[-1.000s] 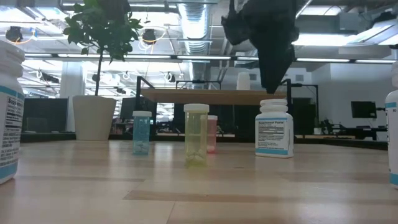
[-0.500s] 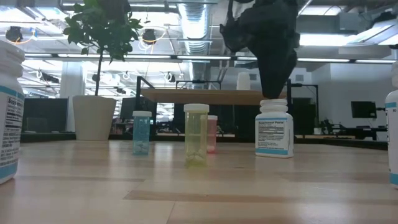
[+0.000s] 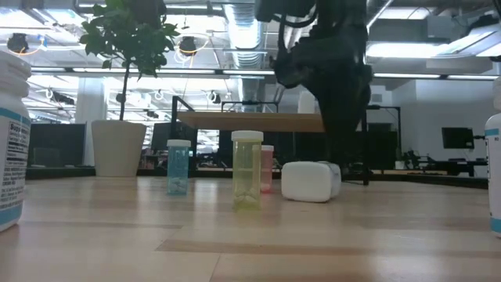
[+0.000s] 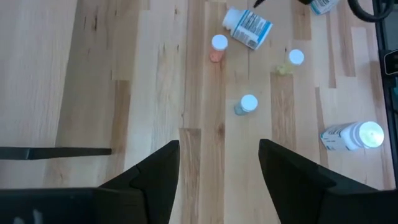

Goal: Pick and place medicine bottles onto shelf by color
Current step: Put the red pill bottle on the shelf

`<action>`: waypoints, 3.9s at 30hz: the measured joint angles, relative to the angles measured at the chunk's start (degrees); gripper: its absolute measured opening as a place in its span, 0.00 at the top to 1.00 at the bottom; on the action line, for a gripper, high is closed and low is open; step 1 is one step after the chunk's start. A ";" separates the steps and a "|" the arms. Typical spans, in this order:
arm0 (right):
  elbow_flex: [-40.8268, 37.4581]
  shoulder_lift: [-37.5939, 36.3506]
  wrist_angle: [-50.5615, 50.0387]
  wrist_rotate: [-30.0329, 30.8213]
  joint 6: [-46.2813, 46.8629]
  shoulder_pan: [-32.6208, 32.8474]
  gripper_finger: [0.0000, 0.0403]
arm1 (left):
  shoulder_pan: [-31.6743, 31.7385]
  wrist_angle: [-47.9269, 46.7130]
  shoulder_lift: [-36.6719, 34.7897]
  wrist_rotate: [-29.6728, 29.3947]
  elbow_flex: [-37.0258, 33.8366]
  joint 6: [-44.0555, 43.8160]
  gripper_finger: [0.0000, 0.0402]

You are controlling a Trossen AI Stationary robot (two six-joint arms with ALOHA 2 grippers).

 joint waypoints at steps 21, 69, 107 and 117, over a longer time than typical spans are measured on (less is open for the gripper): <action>0.02 -7.09 -16.63 1.94 2.46 8.36 0.39 | -5.91 13.06 0.02 0.20 -10.36 -9.78 0.49; 0.02 -27.65 -25.23 24.24 -0.21 24.95 0.39 | -18.08 49.48 22.39 -2.60 -14.45 -10.16 0.49; 0.02 -46.35 -29.85 24.72 -3.61 28.17 0.47 | -7.46 45.78 28.06 -11.41 -14.40 -8.35 0.34; 0.02 -50.10 -29.85 25.75 -3.59 28.17 0.47 | -8.49 47.11 29.07 -7.12 -15.31 -8.76 0.33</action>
